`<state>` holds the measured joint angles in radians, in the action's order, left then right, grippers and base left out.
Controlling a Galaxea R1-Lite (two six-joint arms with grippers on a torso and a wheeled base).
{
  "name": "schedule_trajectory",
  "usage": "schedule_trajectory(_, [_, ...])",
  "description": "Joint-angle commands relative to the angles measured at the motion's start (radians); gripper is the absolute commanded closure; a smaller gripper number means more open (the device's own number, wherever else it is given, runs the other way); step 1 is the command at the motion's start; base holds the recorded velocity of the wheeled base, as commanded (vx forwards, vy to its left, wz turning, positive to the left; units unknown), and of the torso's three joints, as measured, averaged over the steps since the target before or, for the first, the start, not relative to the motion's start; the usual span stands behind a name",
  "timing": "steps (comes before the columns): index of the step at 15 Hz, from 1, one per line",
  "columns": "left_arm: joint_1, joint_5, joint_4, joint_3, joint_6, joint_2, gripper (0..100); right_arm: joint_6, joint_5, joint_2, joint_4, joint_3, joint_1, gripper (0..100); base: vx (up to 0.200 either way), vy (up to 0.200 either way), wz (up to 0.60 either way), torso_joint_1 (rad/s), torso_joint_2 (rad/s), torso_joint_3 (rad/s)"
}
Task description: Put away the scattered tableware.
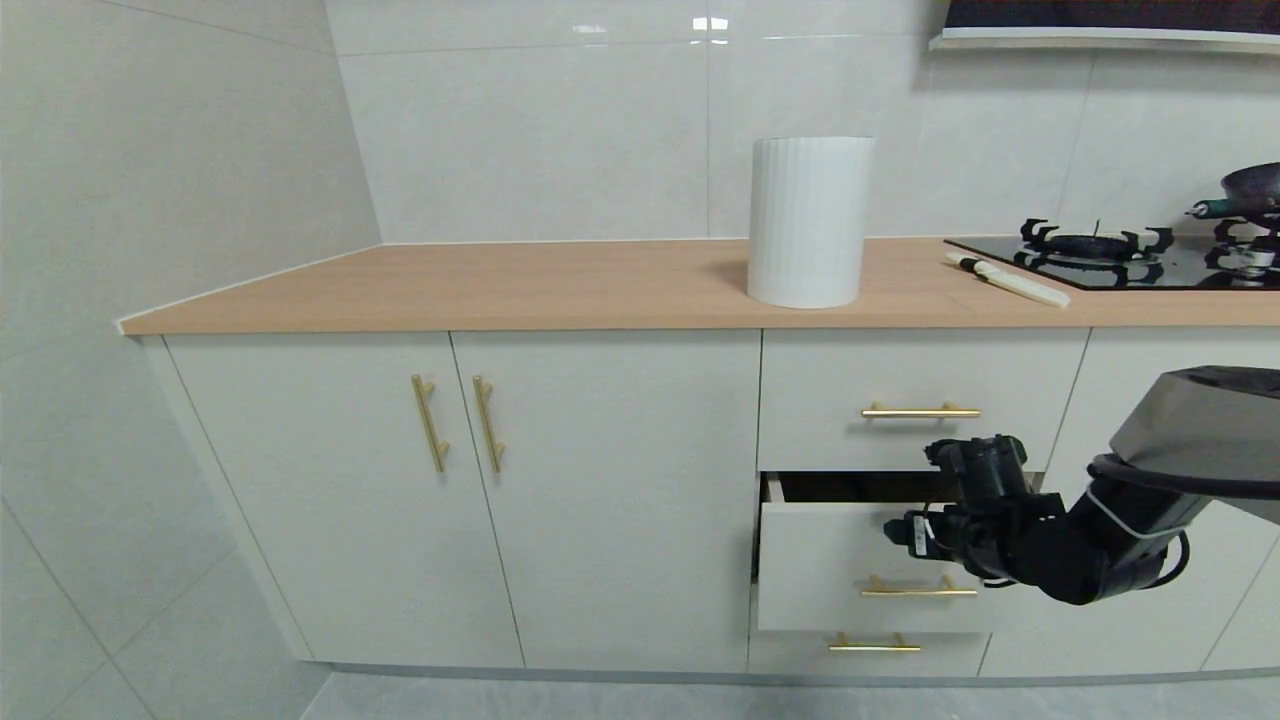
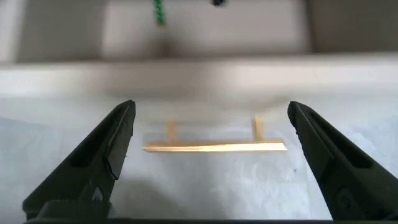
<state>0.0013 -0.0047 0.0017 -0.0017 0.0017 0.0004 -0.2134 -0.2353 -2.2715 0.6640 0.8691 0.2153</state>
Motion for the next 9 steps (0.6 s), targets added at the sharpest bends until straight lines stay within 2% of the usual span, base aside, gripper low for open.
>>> schedule_trajectory(1, [0.0,0.0,0.0,0.0,0.0,0.0,0,-0.012,-0.009,-0.102,0.02,0.065,-0.014,0,0.0,0.0,0.0,0.0,0.0,0.0])
schedule_trajectory(6, [0.0,0.0,0.0,0.0,0.0,0.0,0,-0.101,-0.064,-0.212,0.117,0.175,-0.034,0,0.0,0.0,0.0,0.0,0.0,0.0])
schedule_trajectory(9, [0.0,0.0,0.0,0.0,0.0,0.0,0,-0.138,-0.067,-0.23,0.124,0.217,-0.047,0,0.0,0.0,0.0,0.0,0.0,0.0])
